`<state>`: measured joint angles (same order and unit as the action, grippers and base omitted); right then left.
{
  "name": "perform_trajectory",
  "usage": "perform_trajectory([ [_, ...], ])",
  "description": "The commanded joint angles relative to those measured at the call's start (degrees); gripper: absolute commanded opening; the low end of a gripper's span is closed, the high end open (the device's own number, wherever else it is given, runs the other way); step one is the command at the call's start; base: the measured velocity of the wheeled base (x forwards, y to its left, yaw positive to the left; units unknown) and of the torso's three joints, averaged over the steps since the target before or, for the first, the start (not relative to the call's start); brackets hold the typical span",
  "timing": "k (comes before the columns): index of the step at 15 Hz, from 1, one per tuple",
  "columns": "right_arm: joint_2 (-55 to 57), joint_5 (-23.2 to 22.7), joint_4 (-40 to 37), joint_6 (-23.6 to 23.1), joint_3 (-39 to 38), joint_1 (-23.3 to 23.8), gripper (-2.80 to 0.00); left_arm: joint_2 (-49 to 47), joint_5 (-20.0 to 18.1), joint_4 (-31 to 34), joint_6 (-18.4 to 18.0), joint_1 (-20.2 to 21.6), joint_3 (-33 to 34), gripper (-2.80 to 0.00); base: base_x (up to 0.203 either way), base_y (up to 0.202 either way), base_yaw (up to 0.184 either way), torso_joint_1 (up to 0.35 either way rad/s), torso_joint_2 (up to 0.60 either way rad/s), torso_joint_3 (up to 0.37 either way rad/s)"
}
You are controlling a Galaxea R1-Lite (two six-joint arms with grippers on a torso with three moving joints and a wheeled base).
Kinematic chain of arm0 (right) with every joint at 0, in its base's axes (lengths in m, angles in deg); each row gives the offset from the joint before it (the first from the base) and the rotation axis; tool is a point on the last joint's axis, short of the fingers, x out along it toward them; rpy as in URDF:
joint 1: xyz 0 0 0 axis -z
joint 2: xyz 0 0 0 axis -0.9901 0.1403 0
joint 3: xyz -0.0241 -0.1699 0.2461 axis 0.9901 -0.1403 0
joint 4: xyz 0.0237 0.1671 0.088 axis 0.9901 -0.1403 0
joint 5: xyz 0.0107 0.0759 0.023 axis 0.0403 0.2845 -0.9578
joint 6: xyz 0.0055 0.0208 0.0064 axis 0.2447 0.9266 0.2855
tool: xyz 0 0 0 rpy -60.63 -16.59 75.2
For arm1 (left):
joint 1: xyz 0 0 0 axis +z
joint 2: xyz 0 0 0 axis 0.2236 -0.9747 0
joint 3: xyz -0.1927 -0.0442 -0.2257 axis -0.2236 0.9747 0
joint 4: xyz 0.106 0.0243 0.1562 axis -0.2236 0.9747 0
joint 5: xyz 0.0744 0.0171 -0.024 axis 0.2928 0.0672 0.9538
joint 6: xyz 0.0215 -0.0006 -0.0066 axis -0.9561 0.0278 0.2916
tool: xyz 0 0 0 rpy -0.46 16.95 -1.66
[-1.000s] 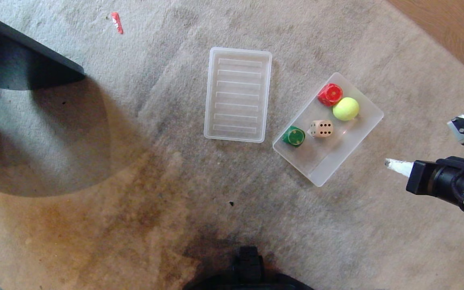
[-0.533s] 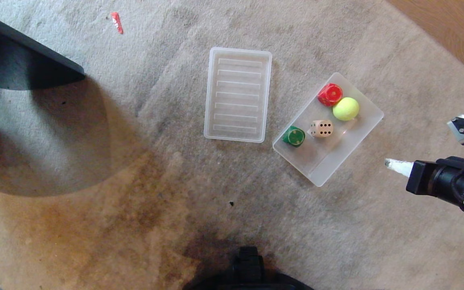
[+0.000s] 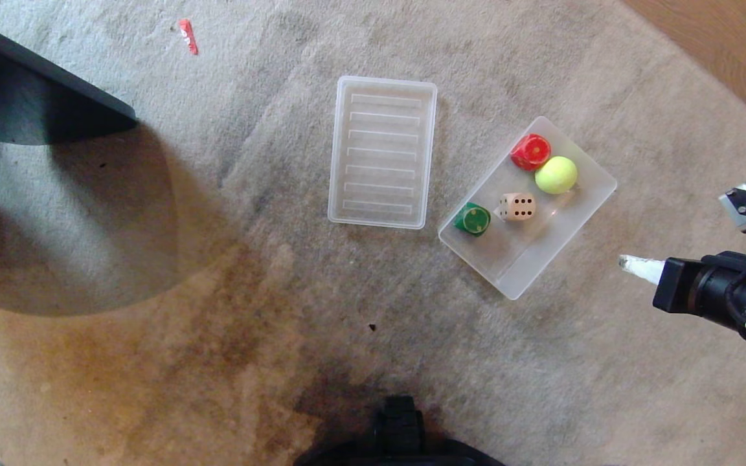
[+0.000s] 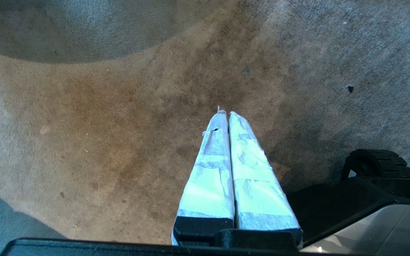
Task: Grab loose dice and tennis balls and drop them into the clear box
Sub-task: Pick up the ball on the table
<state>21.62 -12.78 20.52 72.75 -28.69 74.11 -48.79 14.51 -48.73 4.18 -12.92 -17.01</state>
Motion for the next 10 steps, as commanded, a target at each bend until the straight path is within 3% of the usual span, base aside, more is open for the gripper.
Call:
perform_trajectory([
  [1, -75.4, 6.8, -38.8, -12.8, -28.4, 7.8, -2.8, 0.0, 0.0, 0.0, 0.1, 0.0, 0.1, -2.8, 0.0, 0.0, 0.0, 0.0, 0.0, 0.0],
  [4, -75.4, 6.7, -36.9, -11.6, -27.9, 7.8, -2.8, 0.0, 0.0, 0.0, 0.1, 0.0, 0.0, -2.8, 0.0, 0.0, 0.0, 0.0, 0.0, 0.0],
  [7, -75.4, 5.2, -35.0, -9.6, -18.8, 7.8, -2.8, 0.0, 0.0, 0.0, 0.1, 0.0, 0.0, -2.8, 0.0, 0.0, 0.0, 0.0, 0.0, 0.0],
  [10, -74.4, 5.2, -35.8, -8.8, -17.0, 7.9, -2.8, 0.0, 0.0, 0.0, 0.1, 0.0, 0.0, -2.8, 0.0, 0.0, 0.0, 0.0, 0.0, 0.0],
])
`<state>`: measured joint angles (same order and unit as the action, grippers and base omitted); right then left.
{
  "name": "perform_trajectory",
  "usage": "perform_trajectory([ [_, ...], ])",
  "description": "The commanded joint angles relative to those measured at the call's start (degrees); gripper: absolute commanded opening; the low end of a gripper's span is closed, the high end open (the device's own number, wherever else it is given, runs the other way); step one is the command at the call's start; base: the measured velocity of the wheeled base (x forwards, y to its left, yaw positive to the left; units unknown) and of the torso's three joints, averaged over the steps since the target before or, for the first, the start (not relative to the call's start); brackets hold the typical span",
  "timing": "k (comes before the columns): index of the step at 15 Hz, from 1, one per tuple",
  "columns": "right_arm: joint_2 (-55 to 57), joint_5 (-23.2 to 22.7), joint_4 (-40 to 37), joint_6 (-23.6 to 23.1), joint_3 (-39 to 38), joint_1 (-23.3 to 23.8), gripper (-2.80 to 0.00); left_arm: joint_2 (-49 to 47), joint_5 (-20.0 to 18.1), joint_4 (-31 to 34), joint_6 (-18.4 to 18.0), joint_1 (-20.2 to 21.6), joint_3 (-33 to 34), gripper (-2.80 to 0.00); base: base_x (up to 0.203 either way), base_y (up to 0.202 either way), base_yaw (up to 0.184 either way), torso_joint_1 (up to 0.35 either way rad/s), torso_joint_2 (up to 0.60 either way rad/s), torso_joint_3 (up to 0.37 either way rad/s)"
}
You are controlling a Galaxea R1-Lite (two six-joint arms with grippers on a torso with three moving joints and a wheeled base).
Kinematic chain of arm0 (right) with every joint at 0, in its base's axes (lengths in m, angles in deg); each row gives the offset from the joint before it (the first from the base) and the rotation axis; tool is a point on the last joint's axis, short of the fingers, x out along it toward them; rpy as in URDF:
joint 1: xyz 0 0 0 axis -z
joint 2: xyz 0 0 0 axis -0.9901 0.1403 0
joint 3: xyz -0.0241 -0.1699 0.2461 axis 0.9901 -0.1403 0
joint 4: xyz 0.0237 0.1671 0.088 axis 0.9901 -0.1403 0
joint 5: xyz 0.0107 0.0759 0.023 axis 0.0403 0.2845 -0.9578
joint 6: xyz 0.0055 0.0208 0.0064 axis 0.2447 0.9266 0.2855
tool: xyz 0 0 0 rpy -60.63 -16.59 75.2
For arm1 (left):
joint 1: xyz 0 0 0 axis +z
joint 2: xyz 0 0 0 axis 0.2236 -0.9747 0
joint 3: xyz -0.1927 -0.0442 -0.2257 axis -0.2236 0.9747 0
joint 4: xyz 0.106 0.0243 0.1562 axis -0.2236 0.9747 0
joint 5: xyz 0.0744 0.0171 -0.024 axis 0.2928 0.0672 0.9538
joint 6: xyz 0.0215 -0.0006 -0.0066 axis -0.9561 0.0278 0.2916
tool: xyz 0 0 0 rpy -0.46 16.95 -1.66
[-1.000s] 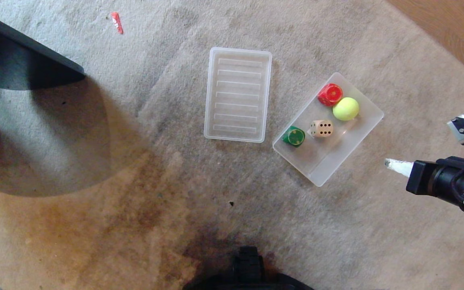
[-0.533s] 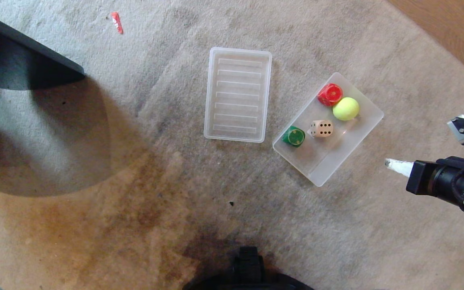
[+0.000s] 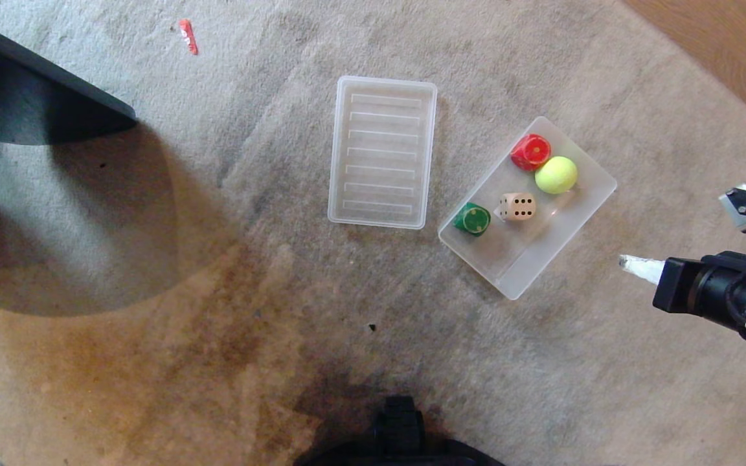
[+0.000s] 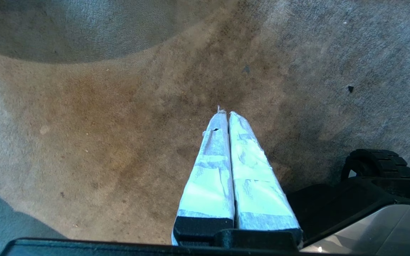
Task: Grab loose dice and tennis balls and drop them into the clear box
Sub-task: Pick up the ball on the table
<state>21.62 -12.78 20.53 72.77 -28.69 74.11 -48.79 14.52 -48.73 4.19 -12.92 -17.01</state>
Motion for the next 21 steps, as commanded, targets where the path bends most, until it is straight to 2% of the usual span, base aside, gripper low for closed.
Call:
perform_trajectory([
  [1, -71.7, 6.0, -35.7, -8.4, -13.7, 7.9, -2.8, 0.0, 0.0, 0.0, 0.0, 0.0, 0.1, -2.8, 0.0, 0.0, 0.0, 0.0, 0.0, 0.0],
  [4, -52.2, 10.1, -32.2, -7.4, -2.0, 8.0, -2.8, 0.0, 0.0, 0.0, 0.0, 0.0, 0.1, -2.8, 0.0, 0.0, 0.0, 0.0, 0.0, 0.0],
  [7, -18.0, 16.4, -25.0, -6.0, 7.9, 8.2, -2.8, 0.0, 0.0, 0.0, 0.0, 0.0, 0.0, -2.8, 0.0, 0.0, 0.0, 0.0, 0.0, 0.0],
  [10, 12.6, 23.2, -17.8, -4.4, 13.5, 8.3, -2.8, 0.0, 0.0, 0.0, 0.0, 0.0, 0.1, -2.8, 0.0, 0.0, 0.0, 0.0, 0.0, 0.0],
  [12, 25.0, 27.2, -14.8, -3.5, 15.9, 8.4, -2.8, 0.0, 0.0, 0.0, 0.0, 0.0, 0.1, -2.8, 0.0, 0.0, 0.0, 0.0, 0.0, 0.0],
  [15, 31.0, 30.5, -14.7, -2.6, 17.5, 8.4, -2.8, 0.0, 0.0, 0.0, 0.0, 0.0, 0.0, -2.8, 0.0, 0.0, 0.0, 0.0, 0.0, 0.0],
  [19, 23.0, 31.9, -15.4, -1.8, 17.2, 7.9, -2.8, 0.0, 0.0, 0.0, 0.0, 0.0, 0.1, -2.8, 0.0, 0.0, 0.0, 0.0, 0.0, 0.0],
  [21, 15.5, 31.7, -16.5, -2.1, 17.1, 7.2, -2.8, 0.0, 0.0, 0.0, 0.0, 0.0, 0.0, -2.8, 0.0, 0.0, 0.0, 0.0, 0.0, 0.0],
])
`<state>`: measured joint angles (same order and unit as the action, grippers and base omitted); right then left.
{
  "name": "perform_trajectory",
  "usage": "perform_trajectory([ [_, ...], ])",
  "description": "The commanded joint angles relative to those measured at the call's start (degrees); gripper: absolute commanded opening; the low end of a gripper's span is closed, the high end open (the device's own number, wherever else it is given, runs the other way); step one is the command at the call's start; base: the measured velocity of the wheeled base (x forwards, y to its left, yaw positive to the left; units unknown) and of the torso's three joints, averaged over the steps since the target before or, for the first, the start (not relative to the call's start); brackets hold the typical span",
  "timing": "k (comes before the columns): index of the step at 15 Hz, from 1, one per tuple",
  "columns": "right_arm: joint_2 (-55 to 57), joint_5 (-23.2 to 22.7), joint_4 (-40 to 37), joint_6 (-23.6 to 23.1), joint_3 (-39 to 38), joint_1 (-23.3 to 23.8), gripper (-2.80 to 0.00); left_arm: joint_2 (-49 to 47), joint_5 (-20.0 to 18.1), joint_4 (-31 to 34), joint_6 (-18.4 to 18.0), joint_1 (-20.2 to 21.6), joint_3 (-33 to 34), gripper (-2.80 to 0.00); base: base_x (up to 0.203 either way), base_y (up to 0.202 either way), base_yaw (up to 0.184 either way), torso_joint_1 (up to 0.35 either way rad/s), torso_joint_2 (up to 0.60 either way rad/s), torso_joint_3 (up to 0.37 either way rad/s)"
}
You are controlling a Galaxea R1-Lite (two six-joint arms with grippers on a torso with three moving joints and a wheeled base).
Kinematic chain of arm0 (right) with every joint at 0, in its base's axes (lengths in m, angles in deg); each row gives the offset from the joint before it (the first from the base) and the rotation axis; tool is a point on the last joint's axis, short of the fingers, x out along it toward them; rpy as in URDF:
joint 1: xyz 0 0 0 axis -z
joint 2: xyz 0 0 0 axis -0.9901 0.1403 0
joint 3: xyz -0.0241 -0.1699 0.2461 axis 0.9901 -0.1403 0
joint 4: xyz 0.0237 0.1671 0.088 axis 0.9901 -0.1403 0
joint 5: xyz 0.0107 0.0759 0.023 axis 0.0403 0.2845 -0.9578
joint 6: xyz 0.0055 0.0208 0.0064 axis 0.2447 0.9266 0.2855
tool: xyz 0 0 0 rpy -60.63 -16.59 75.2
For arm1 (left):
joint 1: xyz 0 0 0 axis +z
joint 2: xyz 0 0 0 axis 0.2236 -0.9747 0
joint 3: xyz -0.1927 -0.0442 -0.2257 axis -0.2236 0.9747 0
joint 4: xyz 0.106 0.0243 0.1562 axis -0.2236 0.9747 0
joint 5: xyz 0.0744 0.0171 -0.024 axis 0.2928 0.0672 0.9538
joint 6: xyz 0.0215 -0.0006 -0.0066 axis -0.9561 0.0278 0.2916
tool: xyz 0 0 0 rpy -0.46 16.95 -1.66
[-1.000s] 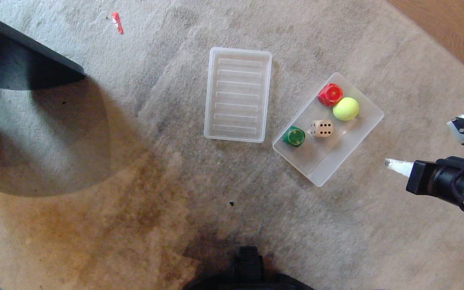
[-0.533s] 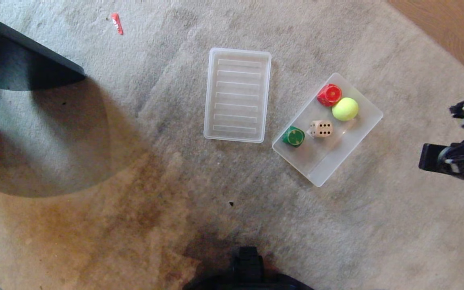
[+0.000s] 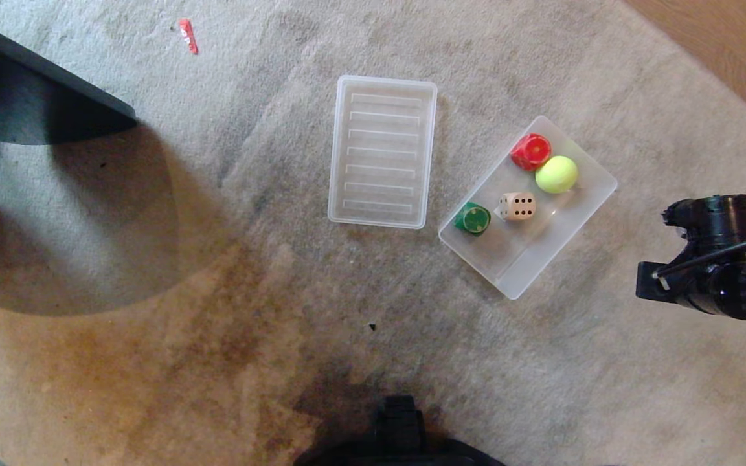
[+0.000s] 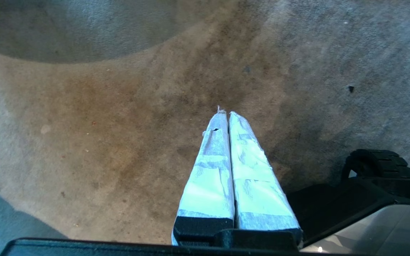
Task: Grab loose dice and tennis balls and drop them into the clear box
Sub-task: Pick up the ball on the table
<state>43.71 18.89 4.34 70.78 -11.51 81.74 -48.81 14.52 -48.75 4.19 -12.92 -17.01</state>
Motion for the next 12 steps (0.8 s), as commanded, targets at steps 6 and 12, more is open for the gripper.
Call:
perform_trajectory([
  [6, -35.3, -0.8, -15.6, -1.6, 0.5, -6.0, -2.8, 0.0, 0.0, 0.0, 0.0, 0.0, 0.0, -2.8, 0.0, 0.0, 0.0, 0.0, 0.0, 0.0],
  [12, -69.6, -6.1, -28.0, -8.5, -1.2, -7.6, -2.8, 0.0, 0.0, 0.0, 0.0, 0.0, 0.1, -2.8, 0.0, 0.0, 0.0, 0.0, 0.0, 0.0],
])
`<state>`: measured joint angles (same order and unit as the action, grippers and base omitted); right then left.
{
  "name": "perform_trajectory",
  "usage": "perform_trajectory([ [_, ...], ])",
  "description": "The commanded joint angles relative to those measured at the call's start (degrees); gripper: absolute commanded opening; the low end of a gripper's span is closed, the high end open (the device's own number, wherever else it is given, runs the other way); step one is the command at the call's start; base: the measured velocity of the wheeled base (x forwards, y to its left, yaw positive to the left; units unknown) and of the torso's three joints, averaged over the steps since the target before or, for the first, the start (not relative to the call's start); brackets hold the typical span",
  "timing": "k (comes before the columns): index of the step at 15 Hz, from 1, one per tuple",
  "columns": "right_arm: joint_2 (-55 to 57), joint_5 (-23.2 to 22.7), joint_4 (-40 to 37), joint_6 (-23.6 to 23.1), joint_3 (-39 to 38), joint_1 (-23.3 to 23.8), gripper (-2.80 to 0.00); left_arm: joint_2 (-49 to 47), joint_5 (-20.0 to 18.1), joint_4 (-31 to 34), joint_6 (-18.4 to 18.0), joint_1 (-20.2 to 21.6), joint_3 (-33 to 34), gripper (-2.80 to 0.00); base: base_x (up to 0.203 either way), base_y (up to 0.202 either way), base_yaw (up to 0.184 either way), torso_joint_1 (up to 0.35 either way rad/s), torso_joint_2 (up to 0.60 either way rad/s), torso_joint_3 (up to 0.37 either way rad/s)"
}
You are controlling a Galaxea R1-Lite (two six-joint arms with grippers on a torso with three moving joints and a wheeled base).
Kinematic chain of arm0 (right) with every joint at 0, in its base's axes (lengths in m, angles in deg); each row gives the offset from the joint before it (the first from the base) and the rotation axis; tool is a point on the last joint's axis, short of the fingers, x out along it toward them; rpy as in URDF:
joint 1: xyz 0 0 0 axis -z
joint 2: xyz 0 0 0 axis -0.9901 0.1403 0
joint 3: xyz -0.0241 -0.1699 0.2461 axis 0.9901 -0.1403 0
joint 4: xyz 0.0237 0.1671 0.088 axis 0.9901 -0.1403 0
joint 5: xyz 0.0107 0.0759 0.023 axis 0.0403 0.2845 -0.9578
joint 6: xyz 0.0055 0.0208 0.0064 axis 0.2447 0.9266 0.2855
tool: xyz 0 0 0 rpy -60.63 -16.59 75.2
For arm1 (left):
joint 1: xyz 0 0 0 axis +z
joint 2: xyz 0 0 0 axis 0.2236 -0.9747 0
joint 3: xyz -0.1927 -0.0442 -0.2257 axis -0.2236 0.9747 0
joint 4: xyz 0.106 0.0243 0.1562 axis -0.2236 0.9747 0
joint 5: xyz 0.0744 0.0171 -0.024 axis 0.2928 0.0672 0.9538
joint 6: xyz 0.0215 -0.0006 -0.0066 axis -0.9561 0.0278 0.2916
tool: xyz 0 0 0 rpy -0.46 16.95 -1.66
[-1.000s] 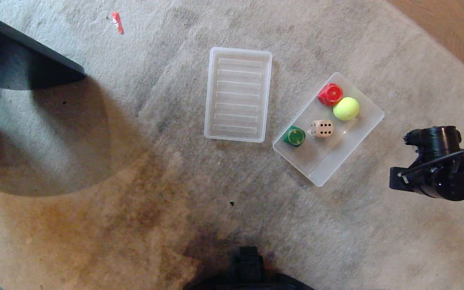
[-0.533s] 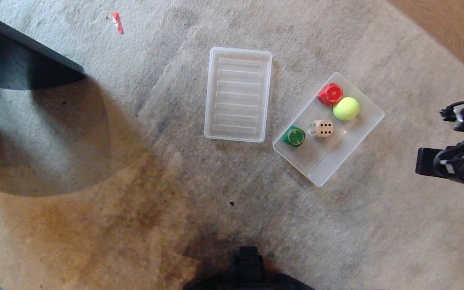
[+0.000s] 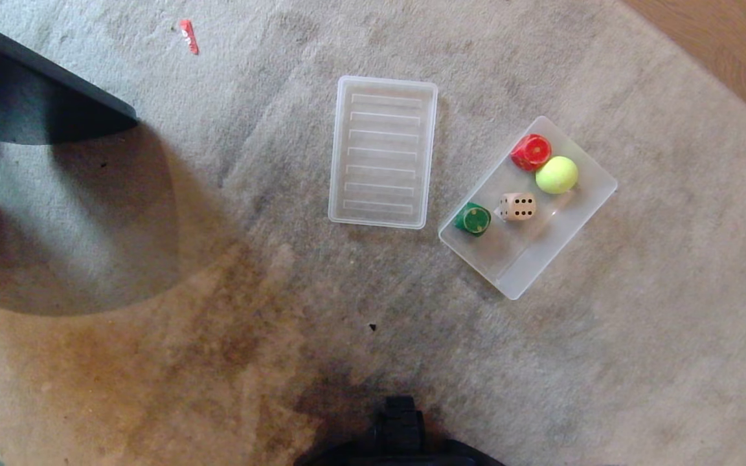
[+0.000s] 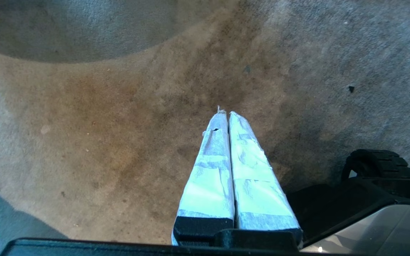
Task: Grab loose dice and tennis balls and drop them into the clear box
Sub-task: Pick up the ball on the table
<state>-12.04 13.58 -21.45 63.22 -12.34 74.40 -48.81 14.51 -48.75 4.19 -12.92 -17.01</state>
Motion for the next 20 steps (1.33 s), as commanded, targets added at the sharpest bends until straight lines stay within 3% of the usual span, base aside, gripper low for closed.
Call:
perform_trajectory([
  [1, -18.8, -2.1, -5.2, -2.1, -0.7, -0.4, -2.8, 0.0, 0.0, 0.0, 0.0, 0.0, 0.0, -2.8, 0.0, 0.0, 0.0, 0.0, 0.0, 0.0],
  [4, -26.7, -5.8, -15.8, -4.8, -0.5, -1.1, -2.8, 0.0, 0.0, 0.0, 0.0, 0.0, 0.0, -2.8, 0.0, 0.0, 0.0, 0.0, 0.0, 0.0],
  [9, -26.7, -4.7, -14.5, -5.2, -8.6, -1.1, -2.8, 0.0, 0.0, 0.0, 0.0, 0.0, 0.0, -2.8, 0.0, 0.0, 0.0, 0.0, 0.0, 0.0],
  [12, -26.7, -5.1, -7.6, -5.0, -15.5, -0.4, -2.8, 0.0, 0.0, 0.0, 0.0, 0.0, 0.1, -2.8, 0.0, 0.0, 0.0, 0.0, 0.0, 0.0],
  [14, -26.7, -6.8, 1.8, -5.1, -23.6, 0.9, -2.8, 0.0, 0.0, 0.0, 0.0, 0.0, 0.1, -2.8, 0.0, 0.0, 0.0, 0.0, 0.0, 0.0],
  [16, -27.7, -12.6, 12.5, -5.2, -34.6, 5.3, -2.8, -0.1, 0.0, 0.0, 0.0, 0.0, 0.0, -2.8, 0.0, 0.0, 0.0, 0.0, 0.0, 0.0],
  [18, -28.6, -15.6, 20.0, -5.4, -42.9, 9.1, -2.8, 0.0, 0.0, 0.0, 0.0, 0.0, 0.0, -2.8, 0.0, 0.0, 0.0, 0.0, 0.0, 0.0],
  [20, -28.9, -16.5, 21.9, -5.5, -44.0, 10.1, -2.8, 0.0, 0.0, 0.0, 0.0, 0.0, 0.0, -2.8, 0.0, 0.0, 0.0, 0.0, 0.0, 0.0],
])
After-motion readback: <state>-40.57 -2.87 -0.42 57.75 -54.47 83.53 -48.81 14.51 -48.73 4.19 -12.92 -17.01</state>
